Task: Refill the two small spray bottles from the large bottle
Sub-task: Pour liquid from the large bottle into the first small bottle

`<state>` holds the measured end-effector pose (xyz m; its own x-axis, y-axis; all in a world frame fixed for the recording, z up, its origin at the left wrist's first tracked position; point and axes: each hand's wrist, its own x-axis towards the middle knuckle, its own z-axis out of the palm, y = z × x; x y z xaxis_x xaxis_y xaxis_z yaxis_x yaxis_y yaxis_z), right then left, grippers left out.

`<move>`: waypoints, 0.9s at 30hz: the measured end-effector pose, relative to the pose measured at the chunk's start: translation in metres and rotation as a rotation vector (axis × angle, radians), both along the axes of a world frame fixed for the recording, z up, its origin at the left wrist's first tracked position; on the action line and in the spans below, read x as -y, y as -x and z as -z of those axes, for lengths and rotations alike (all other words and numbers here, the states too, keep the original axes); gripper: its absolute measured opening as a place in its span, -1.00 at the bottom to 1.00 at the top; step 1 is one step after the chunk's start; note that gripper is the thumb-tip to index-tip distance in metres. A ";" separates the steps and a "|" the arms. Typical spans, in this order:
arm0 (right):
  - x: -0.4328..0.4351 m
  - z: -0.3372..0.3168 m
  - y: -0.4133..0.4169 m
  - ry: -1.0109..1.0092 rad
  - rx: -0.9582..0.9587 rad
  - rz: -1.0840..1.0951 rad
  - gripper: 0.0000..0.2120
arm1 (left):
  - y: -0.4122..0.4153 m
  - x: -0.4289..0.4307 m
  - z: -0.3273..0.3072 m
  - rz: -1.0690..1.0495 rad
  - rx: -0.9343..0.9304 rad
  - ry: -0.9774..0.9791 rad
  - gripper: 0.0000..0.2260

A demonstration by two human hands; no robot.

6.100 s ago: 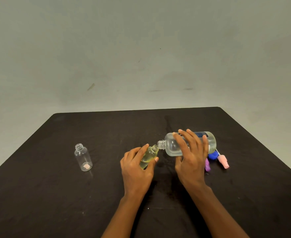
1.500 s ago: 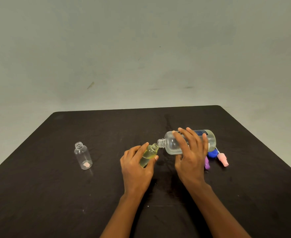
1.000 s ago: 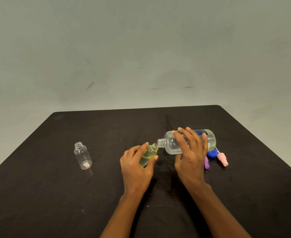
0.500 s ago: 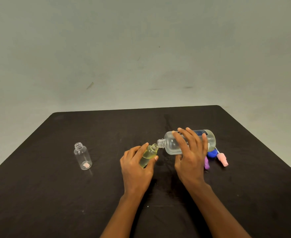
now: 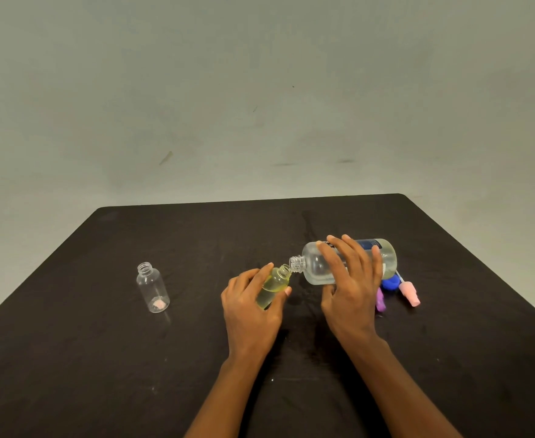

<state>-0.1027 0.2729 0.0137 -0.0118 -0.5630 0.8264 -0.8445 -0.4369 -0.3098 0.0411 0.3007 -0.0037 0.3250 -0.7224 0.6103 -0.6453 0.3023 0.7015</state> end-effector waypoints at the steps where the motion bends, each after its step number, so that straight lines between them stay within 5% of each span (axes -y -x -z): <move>1: 0.000 0.000 0.000 0.001 -0.002 0.002 -0.35 | 0.000 0.000 0.000 -0.001 -0.001 0.002 -0.60; 27: 0.001 0.000 0.000 0.014 -0.004 0.005 -0.35 | 0.000 0.001 0.001 -0.007 0.003 0.010 -0.60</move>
<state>-0.1023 0.2719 0.0141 -0.0109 -0.5516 0.8340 -0.8478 -0.4372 -0.3002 0.0416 0.2998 -0.0045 0.3282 -0.7139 0.6186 -0.6492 0.3052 0.6967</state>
